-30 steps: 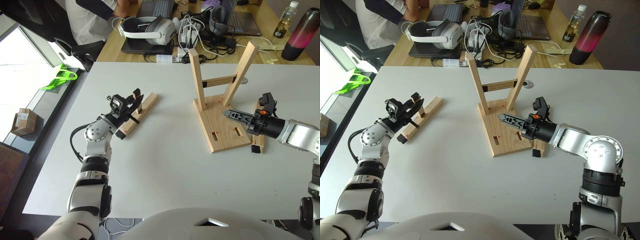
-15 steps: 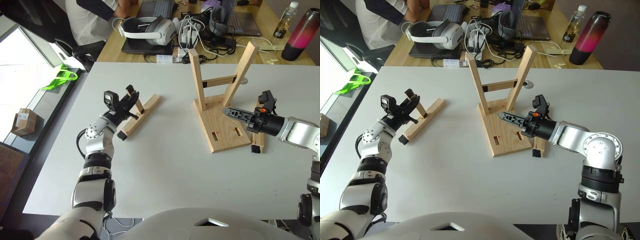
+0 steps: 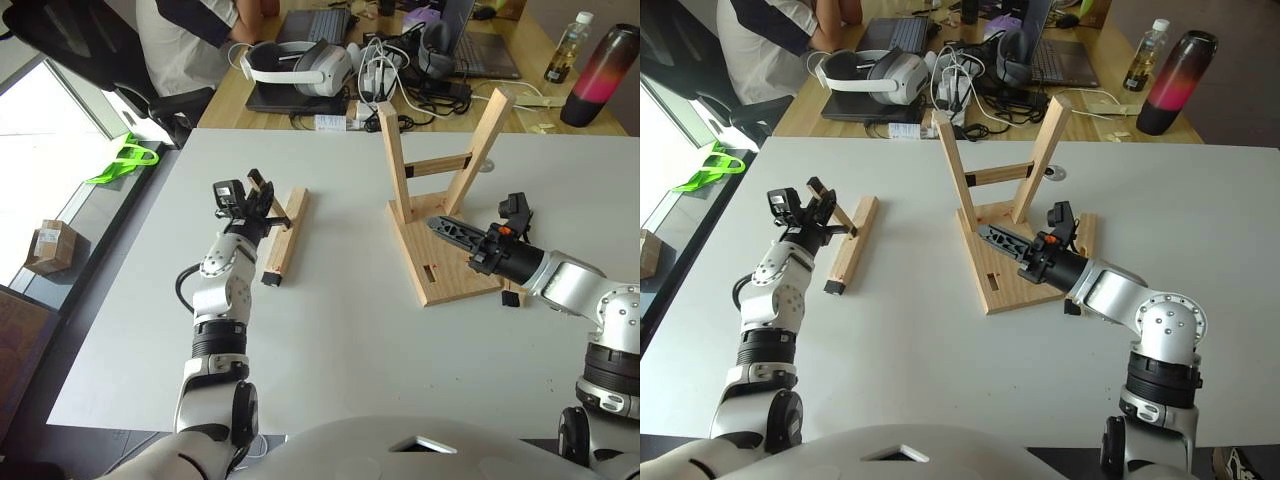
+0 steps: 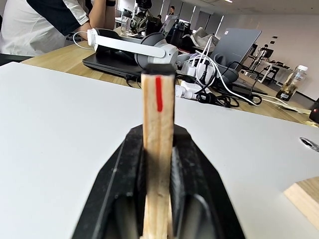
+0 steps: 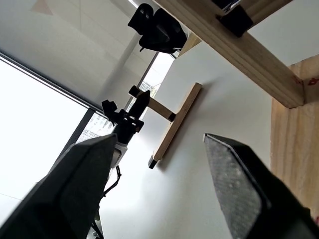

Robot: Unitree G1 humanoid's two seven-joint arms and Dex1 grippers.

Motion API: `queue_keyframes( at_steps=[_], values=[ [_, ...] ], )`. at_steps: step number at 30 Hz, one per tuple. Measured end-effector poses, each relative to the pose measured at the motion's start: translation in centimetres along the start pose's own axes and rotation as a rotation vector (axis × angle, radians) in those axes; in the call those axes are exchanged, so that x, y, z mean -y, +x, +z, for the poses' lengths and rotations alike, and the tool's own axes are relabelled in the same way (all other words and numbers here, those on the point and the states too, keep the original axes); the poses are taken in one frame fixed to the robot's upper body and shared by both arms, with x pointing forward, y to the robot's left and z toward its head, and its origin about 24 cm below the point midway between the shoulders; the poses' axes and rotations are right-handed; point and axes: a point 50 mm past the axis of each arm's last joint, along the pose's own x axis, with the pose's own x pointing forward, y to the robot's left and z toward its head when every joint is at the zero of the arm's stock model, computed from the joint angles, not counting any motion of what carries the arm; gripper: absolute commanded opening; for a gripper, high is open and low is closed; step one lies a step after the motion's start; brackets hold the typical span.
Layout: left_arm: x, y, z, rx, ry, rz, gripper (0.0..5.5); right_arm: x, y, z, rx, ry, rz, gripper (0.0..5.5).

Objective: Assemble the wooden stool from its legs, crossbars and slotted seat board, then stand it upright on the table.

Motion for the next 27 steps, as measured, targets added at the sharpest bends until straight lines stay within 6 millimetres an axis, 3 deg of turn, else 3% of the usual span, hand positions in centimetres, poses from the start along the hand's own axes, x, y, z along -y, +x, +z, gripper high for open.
queue_keyframes(
  at_steps=[5,13,15,18,20,24,27],
  values=[
    [0.9,0.3,-0.7,0.033,0.141,-0.05,0.39,-0.5,0.5,-0.6,0.019,0.02,0.025,3.32],
    [0.0,-1.5,-1.7,0.19,0.076,-0.102,0.39,-0.9,0.8,-1.0,0.043,0.058,0.057,3.32],
    [0.0,-1.6,-1.8,0.197,0.083,-0.107,0.87,-0.9,0.9,-0.9,0.048,0.061,0.063,3.32],
    [-0.3,-2.5,-4.0,0.081,0.109,-0.099,1.36,-0.9,0.8,-0.8,0.059,0.06,0.058,3.32],
    [-0.3,-2.2,-2.4,0.108,0.172,-0.106,1.7,-0.8,0.8,-0.7,0.066,0.06,0.056,3.32],
    [0.2,-1.4,3.1,0.224,0.274,-0.112,2.22,-0.8,0.7,-0.5,0.078,0.059,0.042,3.32],
    [0.6,-2.3,9.5,0.399,0.345,-0.062,2.22,-0.8,0.5,-0.5,0.095,0.07,0.043,3.32]
  ],
)
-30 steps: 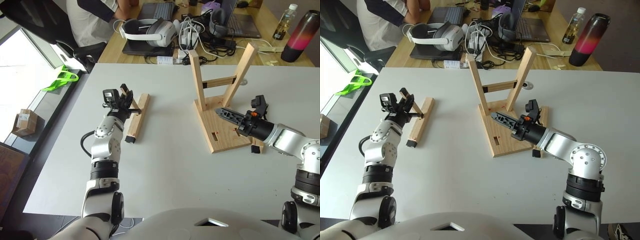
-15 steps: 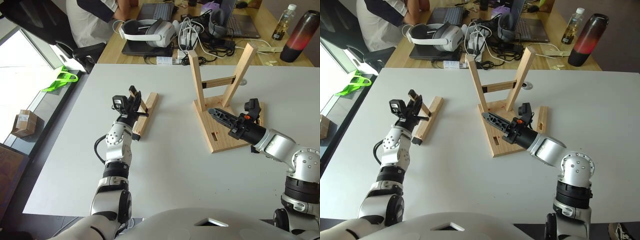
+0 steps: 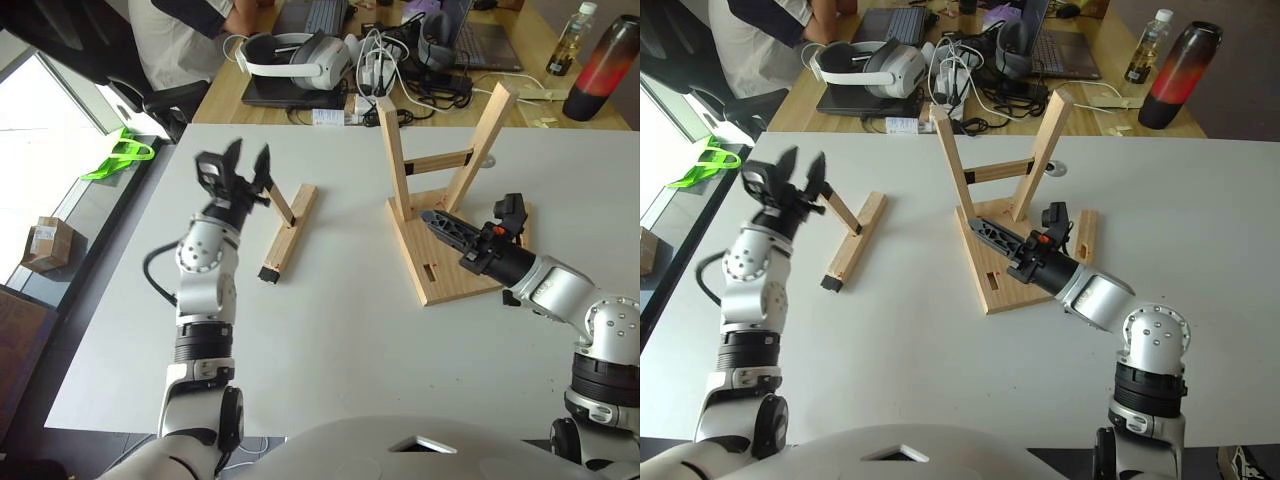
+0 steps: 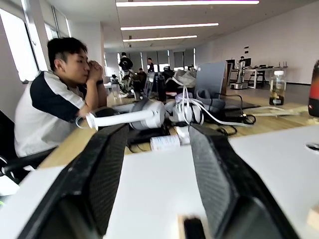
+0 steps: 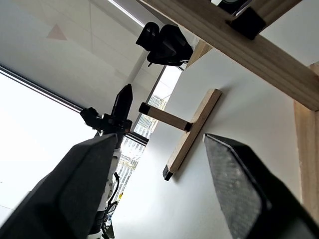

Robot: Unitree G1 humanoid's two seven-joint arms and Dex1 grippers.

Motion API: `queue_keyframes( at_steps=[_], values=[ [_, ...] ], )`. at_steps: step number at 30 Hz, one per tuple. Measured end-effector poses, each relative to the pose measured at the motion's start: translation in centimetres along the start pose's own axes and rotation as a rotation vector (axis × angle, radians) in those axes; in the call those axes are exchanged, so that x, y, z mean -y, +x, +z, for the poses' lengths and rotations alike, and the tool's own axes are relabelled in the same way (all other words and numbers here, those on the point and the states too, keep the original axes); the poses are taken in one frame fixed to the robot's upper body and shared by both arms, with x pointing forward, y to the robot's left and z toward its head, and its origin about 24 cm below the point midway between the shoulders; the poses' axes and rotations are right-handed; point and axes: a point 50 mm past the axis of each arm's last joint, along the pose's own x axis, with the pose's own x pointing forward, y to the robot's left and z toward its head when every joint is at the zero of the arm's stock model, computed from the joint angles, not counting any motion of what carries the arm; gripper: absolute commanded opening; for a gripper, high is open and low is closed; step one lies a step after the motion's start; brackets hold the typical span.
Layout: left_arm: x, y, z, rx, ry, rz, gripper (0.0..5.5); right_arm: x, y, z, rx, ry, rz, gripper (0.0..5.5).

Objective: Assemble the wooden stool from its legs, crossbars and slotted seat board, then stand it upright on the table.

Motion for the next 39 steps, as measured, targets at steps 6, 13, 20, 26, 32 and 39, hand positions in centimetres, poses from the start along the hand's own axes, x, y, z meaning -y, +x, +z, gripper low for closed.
queue_keyframes(
  at_steps=[6,13,20,26,32,39],
  values=[
    [-0.5,4.2,8.5,0.236,-0.053,0.083,2.22,-0.2,-0.1,0.1,0.001,0.001,0.002,3.32],
    [1.3,2.8,-4.5,-0.396,-0.104,0.089,2.22,-0.4,0.1,-0.1,-0.029,0.001,0.015,3.32],
    [1.0,3.3,-4.9,-0.366,-0.125,0.112,2.22,-0.4,-0.1,0.2,-0.027,0.01,0.003,3.32],
    [0.4,7.3,3.1,-0.112,-0.116,0.11,2.22,-0.3,0.0,0.3,-0.006,0.012,0.003,3.32],
    [-1.1,8.6,7.4,-0.067,-0.061,0.092,2.43,-0.4,0.0,0.3,0.019,0.013,0.004,3.32],
    [3.1,1.7,3.7,-0.473,-0.106,-0.252,3.48,0.2,-0.7,0.1,0.122,0.039,-0.05,3.32]
  ],
)
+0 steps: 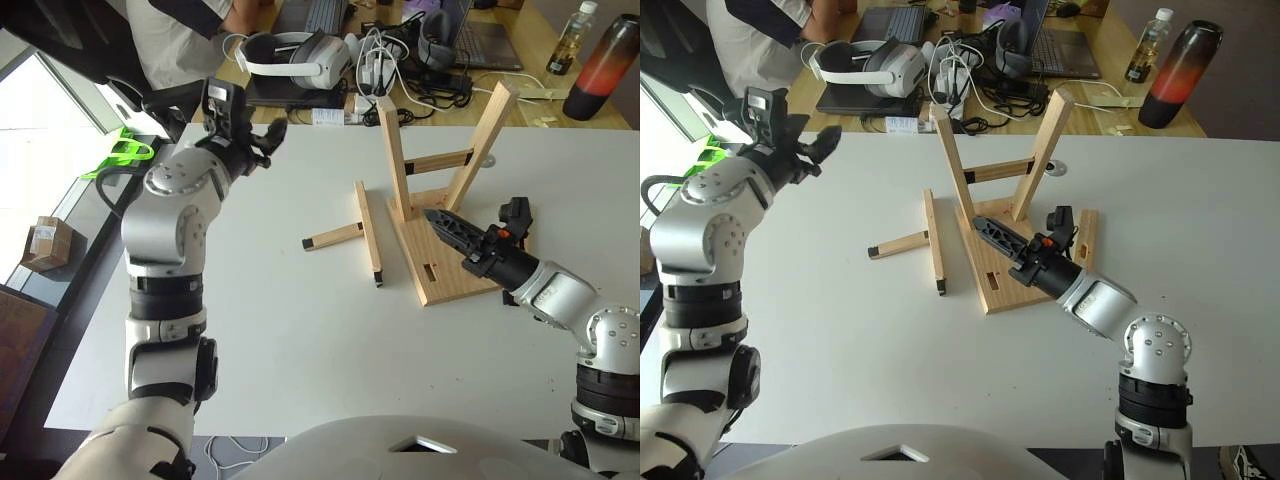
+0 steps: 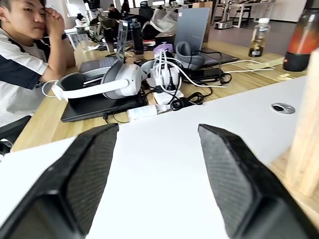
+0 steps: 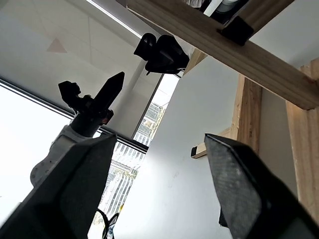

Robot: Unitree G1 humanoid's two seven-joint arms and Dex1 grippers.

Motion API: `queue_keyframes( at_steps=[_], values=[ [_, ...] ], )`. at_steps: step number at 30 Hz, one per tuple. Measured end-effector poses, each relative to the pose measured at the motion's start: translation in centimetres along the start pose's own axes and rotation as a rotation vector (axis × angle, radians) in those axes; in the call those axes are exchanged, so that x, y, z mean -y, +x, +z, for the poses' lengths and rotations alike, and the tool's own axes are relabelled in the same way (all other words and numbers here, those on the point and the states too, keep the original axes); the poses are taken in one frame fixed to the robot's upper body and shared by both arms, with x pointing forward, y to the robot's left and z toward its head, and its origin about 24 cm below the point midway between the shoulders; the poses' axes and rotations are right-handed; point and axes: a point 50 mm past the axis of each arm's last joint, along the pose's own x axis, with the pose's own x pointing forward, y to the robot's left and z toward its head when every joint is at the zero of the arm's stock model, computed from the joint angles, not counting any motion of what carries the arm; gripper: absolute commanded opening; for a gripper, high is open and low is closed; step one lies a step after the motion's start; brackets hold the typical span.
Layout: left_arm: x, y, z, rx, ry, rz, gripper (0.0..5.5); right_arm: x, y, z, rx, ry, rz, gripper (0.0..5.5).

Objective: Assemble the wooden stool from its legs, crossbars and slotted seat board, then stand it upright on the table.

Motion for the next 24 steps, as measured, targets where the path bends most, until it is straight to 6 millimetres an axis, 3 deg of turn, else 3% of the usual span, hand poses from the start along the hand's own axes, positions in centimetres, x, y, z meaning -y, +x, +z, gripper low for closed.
queue_keyframes(
  at_steps=[2,3,6,8,10,14,17,20,24],
  values=[
    [3.1,-1.4,-2.6,-0.109,-0.146,-0.117,3.82,0.7,-0.8,2.9,0.234,0.0,-0.112,3.32],
    [5.3,-2.1,-4.3,-0.179,-0.236,-0.179,3.98,1.4,-1.3,5.5,0.4,-0.027,-0.215,3.32],
    [8.5,-2.3,-5.6,-0.245,-0.321,-0.217,4.43,2.1,-1.5,9.6,0.635,-0.113,-0.384,3.32],
    [10.0,-1.9,-6.3,-0.301,-0.297,-0.225,4.71,2.0,-1.1,11.2,0.724,-0.156,-0.434,3.32],
    [10.0,-1.4,-7.5,-0.377,-0.238,-0.173,5.01,2.0,-0.6,11.4,0.774,-0.166,-0.459,3.32],
    [8.5,-0.7,-10.4,-0.551,-0.114,-0.085,5.01,2.4,-0.3,10.6,0.847,-0.139,-0.479,3.32],
    [7.8,-0.2,-11.4,-0.622,-0.092,-0.079,5.01,2.4,-0.3,9.7,0.893,-0.12,-0.482,3.32],
    [8.1,0.5,-11.1,-0.618,-0.118,-0.099,5.01,2.7,0.0,8.9,0.9,-0.123,-0.504,3.32],
    [8.1,1.8,-8.3,-0.515,-0.188,-0.066,5.01,2.8,-0.1,8.6,0.901,-0.145,-0.52,3.32]
  ],
)
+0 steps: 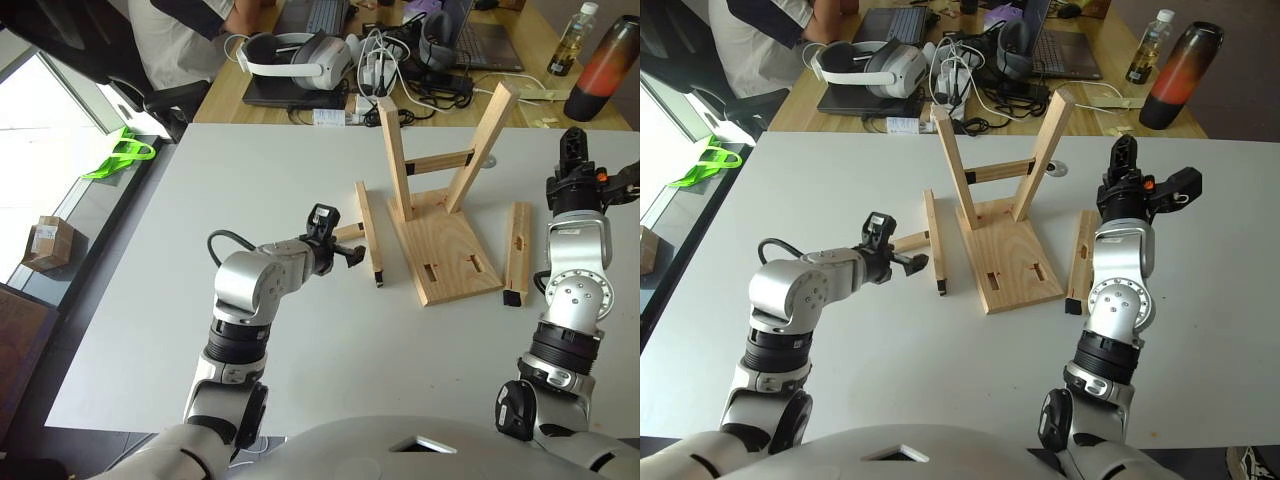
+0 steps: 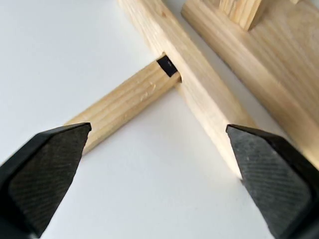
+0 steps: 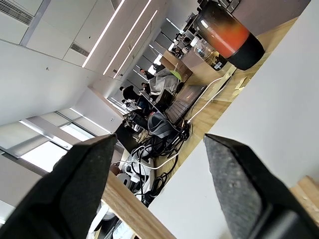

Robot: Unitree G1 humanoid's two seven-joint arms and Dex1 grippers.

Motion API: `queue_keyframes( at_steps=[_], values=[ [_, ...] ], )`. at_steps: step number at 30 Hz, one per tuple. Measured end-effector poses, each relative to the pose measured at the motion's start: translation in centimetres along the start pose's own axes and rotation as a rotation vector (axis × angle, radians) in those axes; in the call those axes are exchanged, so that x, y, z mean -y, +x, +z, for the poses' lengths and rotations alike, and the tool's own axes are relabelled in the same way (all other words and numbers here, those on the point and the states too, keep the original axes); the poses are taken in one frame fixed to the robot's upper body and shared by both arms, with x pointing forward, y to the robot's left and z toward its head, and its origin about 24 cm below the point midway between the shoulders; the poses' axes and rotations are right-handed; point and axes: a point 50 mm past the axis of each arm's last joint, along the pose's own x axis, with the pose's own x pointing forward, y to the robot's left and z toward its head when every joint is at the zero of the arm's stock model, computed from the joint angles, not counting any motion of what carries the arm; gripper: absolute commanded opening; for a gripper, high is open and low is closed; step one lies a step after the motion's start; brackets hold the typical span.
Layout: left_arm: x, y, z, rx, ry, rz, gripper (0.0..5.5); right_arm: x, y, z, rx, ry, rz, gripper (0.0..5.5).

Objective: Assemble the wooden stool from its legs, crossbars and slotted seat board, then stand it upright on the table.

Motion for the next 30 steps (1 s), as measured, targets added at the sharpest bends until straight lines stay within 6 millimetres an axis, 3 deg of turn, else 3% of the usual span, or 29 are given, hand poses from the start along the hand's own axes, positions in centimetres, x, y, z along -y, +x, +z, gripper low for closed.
queue_keyframes(
  at_steps=[3,6,10,14,21,30],
  values=[
    [1.5,-0.2,1.1,-0.011,-0.075,-0.098,5.01,0.1,0.0,0.0,0.003,-0.023,-0.007,3.32],
    [3.7,0.3,0.0,-0.106,-0.078,-0.22,5.01,0.2,0.0,0.0,0.007,-0.038,-0.012,3.32],
    [4.1,1.4,-2.0,-0.217,-0.04,-0.236,5.01,0.4,-0.2,-0.4,0.002,-0.045,-0.026,3.32],
    [4.2,2.6,-2.3,-0.204,0.019,-0.21,5.01,0.4,-0.3,-0.7,-0.004,-0.038,-0.031,3.32],
    [3.3,4.3,-1.5,-0.154,0.0,-0.148,3.93,0.0,-0.4,-1.0,-0.016,-0.044,-0.014,3.32],
    [1.5,3.2,-2.1,-0.145,-0.004,-0.075,2.52,-0.1,-0.5,-1.2,-0.019,-0.036,-0.012,3.32]
  ],
)
